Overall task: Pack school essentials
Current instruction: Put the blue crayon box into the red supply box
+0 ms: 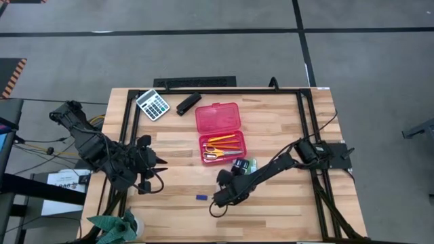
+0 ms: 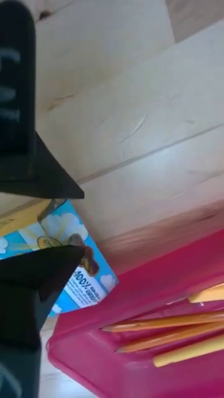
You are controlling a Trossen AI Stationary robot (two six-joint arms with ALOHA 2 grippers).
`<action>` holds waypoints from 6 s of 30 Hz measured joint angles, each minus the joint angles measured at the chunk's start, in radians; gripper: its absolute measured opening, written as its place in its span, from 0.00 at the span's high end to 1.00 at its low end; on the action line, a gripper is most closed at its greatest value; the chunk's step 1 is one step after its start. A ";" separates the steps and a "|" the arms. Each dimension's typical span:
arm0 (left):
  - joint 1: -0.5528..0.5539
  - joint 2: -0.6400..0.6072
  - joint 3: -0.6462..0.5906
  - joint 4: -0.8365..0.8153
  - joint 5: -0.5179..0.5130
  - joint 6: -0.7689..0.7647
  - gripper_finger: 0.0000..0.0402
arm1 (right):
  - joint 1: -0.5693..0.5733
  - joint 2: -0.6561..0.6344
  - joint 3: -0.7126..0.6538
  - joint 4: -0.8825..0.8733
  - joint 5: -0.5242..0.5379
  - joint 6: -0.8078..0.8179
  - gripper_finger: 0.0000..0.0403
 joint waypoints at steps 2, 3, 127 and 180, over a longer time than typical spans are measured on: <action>0.000 0.000 0.000 0.000 0.000 0.002 0.79 | 0.000 0.000 0.000 -0.009 -0.004 0.019 0.72; 0.000 0.000 0.000 0.000 0.000 0.004 0.79 | 0.000 0.000 0.000 -0.016 -0.008 0.031 0.75; -0.293 -0.072 0.157 -0.290 -0.369 -0.175 0.79 | 0.039 -0.196 -0.269 0.212 -0.061 -0.056 0.39; -0.293 -0.081 -0.042 -0.267 -0.513 -0.583 0.79 | 0.157 -0.292 -0.005 0.051 0.004 0.666 0.90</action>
